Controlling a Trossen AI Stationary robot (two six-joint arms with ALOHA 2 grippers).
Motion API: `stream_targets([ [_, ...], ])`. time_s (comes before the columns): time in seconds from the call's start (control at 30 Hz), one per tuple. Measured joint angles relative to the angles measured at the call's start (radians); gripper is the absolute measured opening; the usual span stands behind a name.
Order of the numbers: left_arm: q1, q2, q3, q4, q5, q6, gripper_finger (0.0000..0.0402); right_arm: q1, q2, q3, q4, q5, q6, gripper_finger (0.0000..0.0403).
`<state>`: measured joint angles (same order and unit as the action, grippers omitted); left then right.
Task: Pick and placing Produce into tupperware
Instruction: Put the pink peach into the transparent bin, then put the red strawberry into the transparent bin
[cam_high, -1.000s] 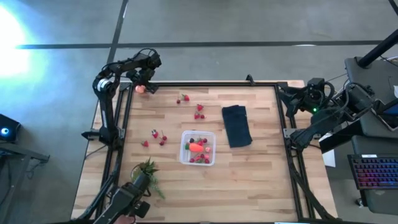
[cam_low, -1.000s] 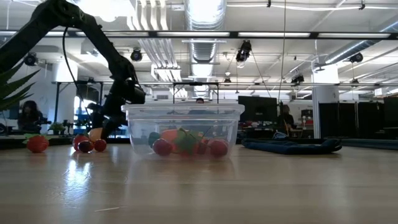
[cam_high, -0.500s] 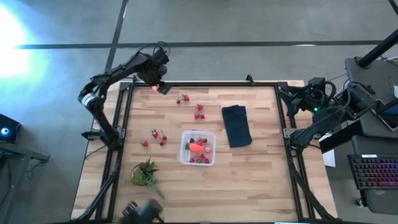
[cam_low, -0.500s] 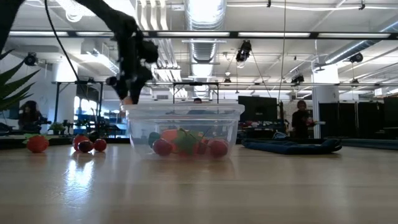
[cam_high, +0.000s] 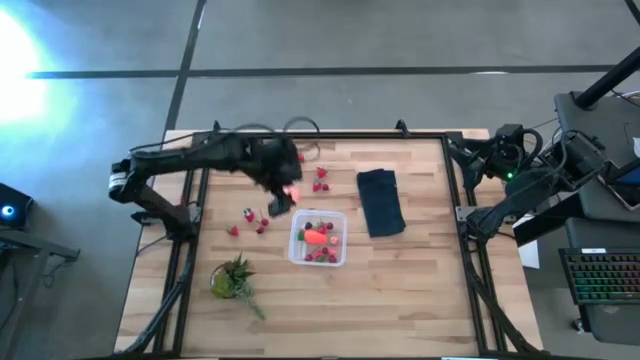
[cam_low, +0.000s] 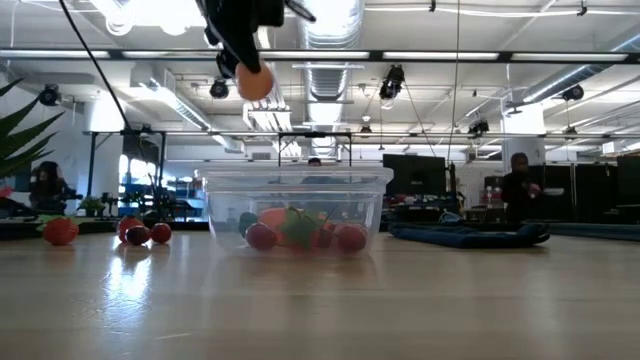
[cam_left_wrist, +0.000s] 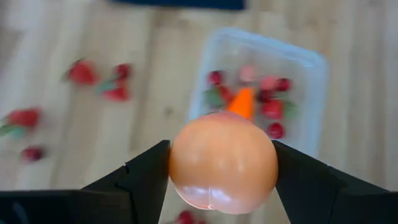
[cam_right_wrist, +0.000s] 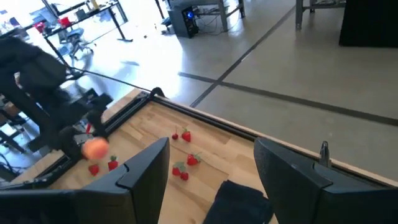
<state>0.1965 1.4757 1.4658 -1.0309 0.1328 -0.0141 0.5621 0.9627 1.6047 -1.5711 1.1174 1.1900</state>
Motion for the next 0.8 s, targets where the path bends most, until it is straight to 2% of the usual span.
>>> stream_targets([
  [0.17,-0.126,0.075,-0.008,0.073,-0.003,-0.047,0.0237,0.000,0.000,0.000,0.000,-0.047,-0.028,0.0226],
  [0.5,-0.194,0.295,-0.007,0.135,-0.010,-0.217,0.0241,0.000,0.000,0.000,0.000,-0.130,-0.076,0.0226],
  [0.8,-0.215,0.301,-0.004,0.128,-0.012,-0.244,0.0308,0.000,-0.007,0.000,0.000,-0.149,-0.123,0.0226],
])
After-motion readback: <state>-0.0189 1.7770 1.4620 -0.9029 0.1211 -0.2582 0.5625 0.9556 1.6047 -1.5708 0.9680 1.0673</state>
